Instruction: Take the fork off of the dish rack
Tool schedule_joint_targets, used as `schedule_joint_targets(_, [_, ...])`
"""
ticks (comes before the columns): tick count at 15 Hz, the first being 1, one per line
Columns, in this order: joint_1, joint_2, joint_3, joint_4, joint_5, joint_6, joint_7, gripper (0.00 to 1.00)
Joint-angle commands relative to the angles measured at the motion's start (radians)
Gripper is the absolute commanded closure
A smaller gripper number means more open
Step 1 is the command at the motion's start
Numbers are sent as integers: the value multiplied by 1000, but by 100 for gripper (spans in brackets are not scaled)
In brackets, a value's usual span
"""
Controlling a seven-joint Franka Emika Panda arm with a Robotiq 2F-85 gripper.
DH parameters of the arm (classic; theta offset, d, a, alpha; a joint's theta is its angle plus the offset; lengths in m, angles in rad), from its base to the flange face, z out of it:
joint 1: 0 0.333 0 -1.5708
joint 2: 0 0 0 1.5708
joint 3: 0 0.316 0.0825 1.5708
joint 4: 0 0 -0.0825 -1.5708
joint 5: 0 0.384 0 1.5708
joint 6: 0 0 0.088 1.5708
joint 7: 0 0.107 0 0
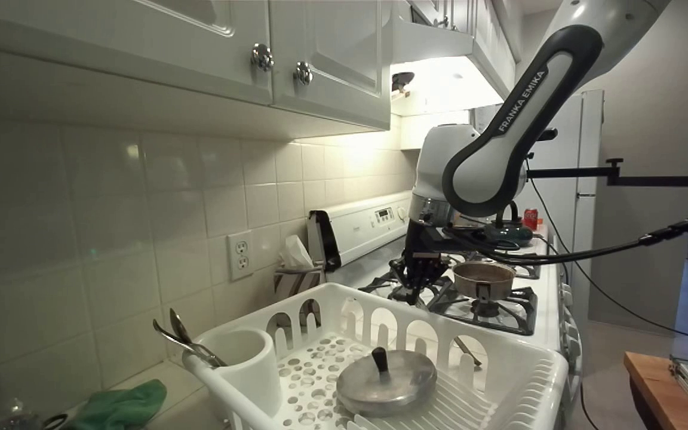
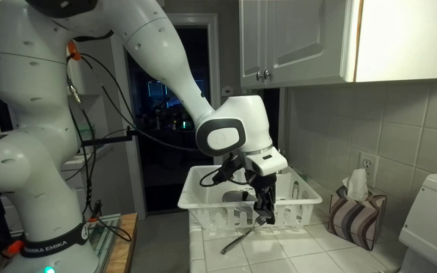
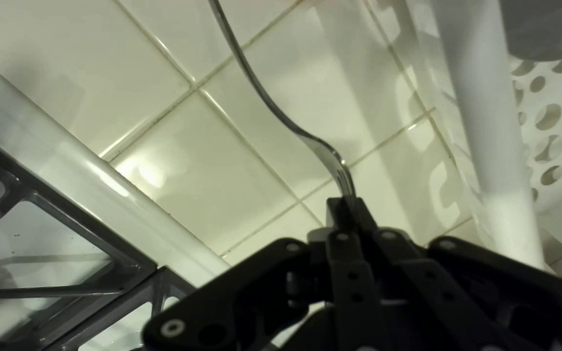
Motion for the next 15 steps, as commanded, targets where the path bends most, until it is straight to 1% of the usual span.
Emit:
schedule_joint_targets(1, [13, 52, -15, 22, 5, 36, -23, 99])
schedule_joint_targets(9, [17, 126, -17, 56, 29, 39, -64, 99])
schedule_joint_targets(15, [28, 174, -38, 75, 20, 29, -89, 99])
